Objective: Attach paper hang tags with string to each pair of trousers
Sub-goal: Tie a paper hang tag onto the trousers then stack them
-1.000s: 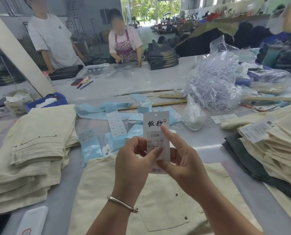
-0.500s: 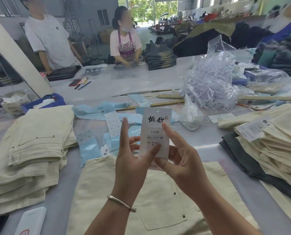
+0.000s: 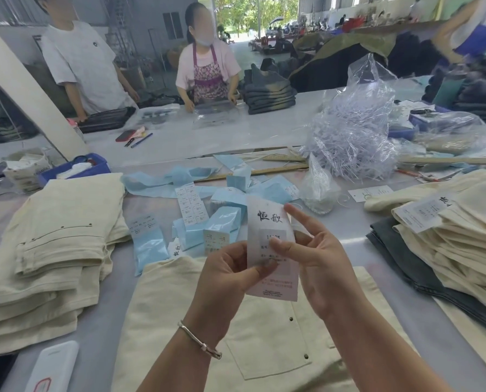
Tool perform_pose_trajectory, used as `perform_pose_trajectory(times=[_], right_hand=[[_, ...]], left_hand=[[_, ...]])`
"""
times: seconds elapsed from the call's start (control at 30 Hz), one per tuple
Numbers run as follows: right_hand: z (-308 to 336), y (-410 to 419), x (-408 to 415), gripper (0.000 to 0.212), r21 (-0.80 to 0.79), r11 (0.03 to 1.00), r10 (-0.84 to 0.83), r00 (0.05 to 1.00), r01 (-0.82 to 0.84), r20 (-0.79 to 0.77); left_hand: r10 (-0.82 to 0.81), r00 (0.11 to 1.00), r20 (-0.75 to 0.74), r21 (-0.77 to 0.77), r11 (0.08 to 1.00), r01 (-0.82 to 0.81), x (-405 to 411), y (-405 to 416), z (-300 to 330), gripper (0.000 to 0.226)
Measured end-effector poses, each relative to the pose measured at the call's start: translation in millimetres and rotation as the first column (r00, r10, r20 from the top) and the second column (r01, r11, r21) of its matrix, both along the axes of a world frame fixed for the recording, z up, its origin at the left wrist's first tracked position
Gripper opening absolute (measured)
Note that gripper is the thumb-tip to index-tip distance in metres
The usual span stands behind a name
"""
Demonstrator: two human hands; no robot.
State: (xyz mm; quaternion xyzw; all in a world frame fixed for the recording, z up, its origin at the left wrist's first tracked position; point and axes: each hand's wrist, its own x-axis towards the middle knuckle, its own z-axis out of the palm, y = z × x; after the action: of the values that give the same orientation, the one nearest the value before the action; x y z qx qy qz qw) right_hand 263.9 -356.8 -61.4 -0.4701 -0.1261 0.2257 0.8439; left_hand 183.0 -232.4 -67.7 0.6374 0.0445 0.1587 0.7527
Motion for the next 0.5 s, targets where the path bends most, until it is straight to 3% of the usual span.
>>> perform_pose_trajectory(times=[0.2,0.37,0.5], right_hand=[[-9,-7,3,0.069,0.023,0.999,-0.048,0.998,0.048,-0.033],[-45,-4,1,0.062,-0.191,0.969,-0.141,0.985,0.157,0.095],[-78,-13,21,0.061,-0.329,0.927,-0.159,0.982,0.183,0.097]], left_hand=[[-0.104,0.991,-0.080,0.033,0.994,0.107,4,1,-13,0.026],[-0.043,0.947,-0.320,0.022,0.998,0.053,20,-10,-34,0.026],[-0.136,0.927,-0.351,-0.106,0.989,0.106,36,-22,-60,0.023]])
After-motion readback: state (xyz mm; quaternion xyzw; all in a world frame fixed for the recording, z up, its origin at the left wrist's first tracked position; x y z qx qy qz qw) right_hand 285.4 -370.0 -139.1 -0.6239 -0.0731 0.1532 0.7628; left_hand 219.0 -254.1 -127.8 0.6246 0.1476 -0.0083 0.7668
